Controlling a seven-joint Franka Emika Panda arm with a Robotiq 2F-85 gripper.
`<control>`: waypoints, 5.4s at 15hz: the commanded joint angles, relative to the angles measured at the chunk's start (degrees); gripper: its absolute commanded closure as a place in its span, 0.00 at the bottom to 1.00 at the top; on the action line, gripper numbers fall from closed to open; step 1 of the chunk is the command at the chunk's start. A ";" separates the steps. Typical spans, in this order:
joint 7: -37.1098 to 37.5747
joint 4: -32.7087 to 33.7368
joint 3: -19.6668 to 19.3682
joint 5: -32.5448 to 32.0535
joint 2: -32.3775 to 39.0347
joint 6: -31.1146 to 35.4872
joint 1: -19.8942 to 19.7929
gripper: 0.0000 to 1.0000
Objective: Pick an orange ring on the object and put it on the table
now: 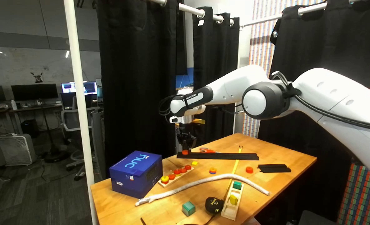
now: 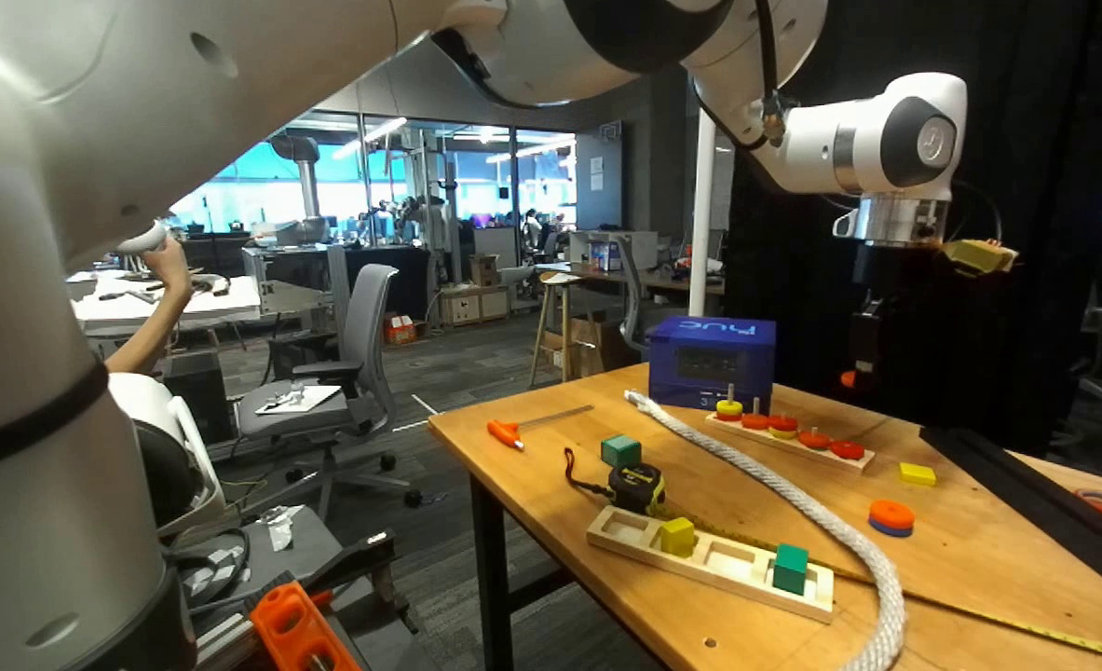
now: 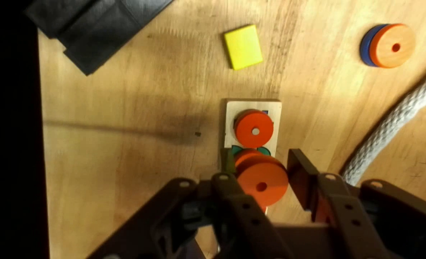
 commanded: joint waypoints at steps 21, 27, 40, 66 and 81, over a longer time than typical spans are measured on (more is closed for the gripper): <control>-6.31 -28.13 -2.22 5.83 -19.38 6.10 -13.06 0.83; -8.53 -32.99 -3.11 6.26 -19.92 9.09 -14.65 0.83; -10.75 -39.61 -3.79 6.22 -19.08 15.74 -15.19 0.83; -10.20 -35.45 -3.90 5.78 -12.36 13.33 -15.45 0.19; 15.04 -42.06 -4.95 5.75 -31.36 1.30 -5.52 0.00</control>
